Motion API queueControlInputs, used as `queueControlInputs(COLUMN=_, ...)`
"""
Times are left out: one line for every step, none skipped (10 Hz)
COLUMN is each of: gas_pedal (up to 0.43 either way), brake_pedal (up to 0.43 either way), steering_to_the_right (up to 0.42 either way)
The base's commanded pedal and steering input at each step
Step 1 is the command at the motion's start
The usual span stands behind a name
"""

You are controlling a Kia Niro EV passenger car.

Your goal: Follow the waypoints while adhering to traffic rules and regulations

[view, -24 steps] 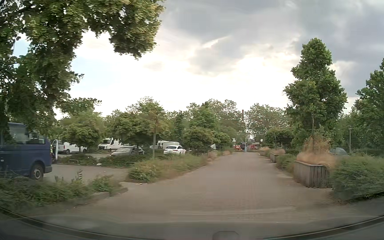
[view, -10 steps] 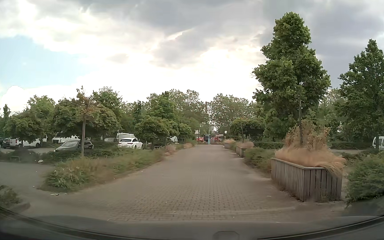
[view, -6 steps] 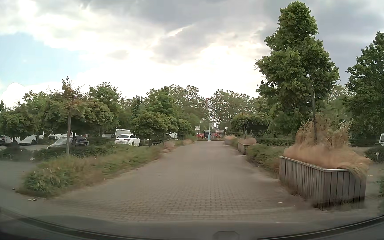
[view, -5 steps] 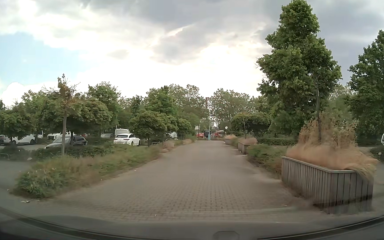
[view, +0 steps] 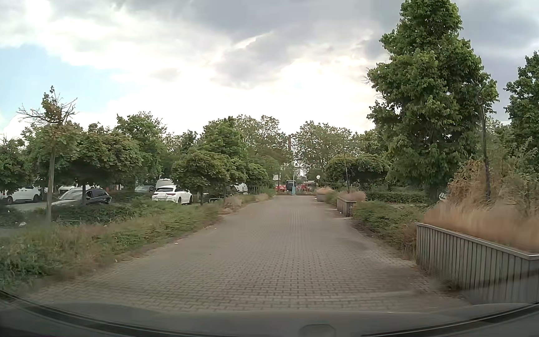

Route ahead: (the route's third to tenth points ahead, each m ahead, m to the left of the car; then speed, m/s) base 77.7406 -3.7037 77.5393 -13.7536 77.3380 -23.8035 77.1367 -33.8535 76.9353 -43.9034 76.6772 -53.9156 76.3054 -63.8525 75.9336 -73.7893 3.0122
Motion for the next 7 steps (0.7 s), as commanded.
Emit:
queueControlInputs(gas_pedal=0.0, brake_pedal=0.03, steering_to_the_right=0.007)
queueControlInputs(gas_pedal=0.0, brake_pedal=0.037, steering_to_the_right=0.007)
queueControlInputs(gas_pedal=0.0, brake_pedal=0.037, steering_to_the_right=0.007)
queueControlInputs(gas_pedal=0.0, brake_pedal=0.037, steering_to_the_right=0.007)
queueControlInputs(gas_pedal=0.0, brake_pedal=0.03, steering_to_the_right=0.006)
queueControlInputs(gas_pedal=0.0, brake_pedal=0.037, steering_to_the_right=0.006)
queueControlInputs(gas_pedal=0.0, brake_pedal=0.037, steering_to_the_right=0.004)
